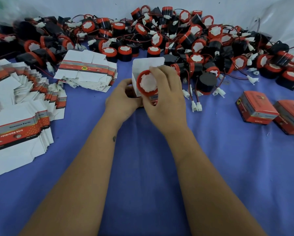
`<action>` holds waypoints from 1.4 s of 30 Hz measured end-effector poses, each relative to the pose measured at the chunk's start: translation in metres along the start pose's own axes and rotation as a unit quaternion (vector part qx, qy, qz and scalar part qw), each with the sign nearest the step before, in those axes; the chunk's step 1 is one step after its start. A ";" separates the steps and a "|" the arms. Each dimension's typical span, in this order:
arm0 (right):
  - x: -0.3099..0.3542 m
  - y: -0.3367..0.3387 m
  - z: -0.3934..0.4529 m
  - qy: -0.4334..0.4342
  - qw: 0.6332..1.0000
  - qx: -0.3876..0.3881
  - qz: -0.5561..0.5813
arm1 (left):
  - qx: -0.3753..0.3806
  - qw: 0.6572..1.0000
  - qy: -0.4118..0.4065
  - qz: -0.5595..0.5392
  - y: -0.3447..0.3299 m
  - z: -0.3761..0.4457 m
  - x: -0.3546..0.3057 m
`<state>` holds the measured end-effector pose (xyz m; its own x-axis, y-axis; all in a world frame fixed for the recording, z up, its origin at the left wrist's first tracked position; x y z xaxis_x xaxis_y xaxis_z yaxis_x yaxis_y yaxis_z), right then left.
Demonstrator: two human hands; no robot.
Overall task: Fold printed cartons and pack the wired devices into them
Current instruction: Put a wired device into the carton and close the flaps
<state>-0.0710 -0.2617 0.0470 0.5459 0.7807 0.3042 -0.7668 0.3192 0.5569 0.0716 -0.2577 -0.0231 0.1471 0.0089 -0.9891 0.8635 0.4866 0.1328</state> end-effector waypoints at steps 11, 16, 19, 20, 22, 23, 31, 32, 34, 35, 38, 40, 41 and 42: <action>-0.009 -0.007 -0.001 -0.046 0.996 0.048 0.053 | 0.023 1.000 -0.014 -0.005 0.000 -0.001 -0.002; -0.008 -0.010 -0.001 -0.023 0.997 0.054 0.055 | 0.041 0.998 -0.012 0.035 -0.001 0.000 -0.004; -0.012 -0.013 -0.003 -0.040 0.994 0.066 0.076 | 0.045 0.998 -0.007 0.040 -0.002 -0.002 -0.004; -0.015 -0.015 -0.004 -0.052 0.993 0.080 0.076 | 0.049 0.998 -0.007 0.036 -0.003 -0.003 -0.005; -0.020 -0.021 -0.006 -0.068 0.989 0.107 0.072 | 0.053 0.998 -0.007 0.031 -0.005 -0.005 -0.005; -0.021 -0.022 -0.007 -0.068 0.988 0.114 0.073 | 0.052 0.998 -0.009 0.030 -0.005 -0.005 -0.006; -0.015 -0.005 -0.005 -0.080 0.996 0.038 0.018 | -0.053 0.998 -0.021 -0.041 0.009 -0.001 -0.002; -0.023 -0.009 -0.007 -0.130 0.989 0.063 0.027 | -0.072 0.996 -0.029 -0.035 0.012 0.000 -0.003; -0.042 -0.018 -0.015 -0.253 0.957 0.108 0.091 | -0.095 0.994 -0.047 -0.024 0.016 0.000 -0.005; -0.050 -0.020 -0.018 -0.305 0.936 0.111 0.133 | -0.098 0.993 -0.053 -0.024 0.017 0.000 -0.006; -0.065 -0.023 -0.024 -0.412 0.880 0.107 0.212 | -0.074 0.995 -0.066 -0.027 0.013 -0.001 -0.008; -0.073 -0.025 -0.027 -0.458 0.850 0.083 0.246 | -0.035 0.997 -0.068 -0.023 0.007 -0.001 -0.010; -0.077 -0.024 -0.029 -0.479 0.832 0.056 0.274 | -0.014 0.997 -0.068 -0.019 0.004 -0.001 -0.011; -0.080 -0.022 -0.030 -0.497 0.812 0.026 0.307 | 0.004 0.998 -0.066 -0.016 0.002 -0.001 -0.011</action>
<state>-0.1082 -0.3146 -0.0127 0.0900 -0.0423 0.9950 -0.9959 -0.0091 0.0897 0.0711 -0.2560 -0.0116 0.1822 -0.1224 -0.9756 0.8723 0.4780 0.1029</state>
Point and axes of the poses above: each hand's wrist, its own z-axis towards the middle knuckle, its own y-axis out of the back of the hand, x = y × z, the point moved 8 cm from there along z, towards the middle knuckle, and after that the axes turned 8 degrees about -z, right-handed, at the moved point
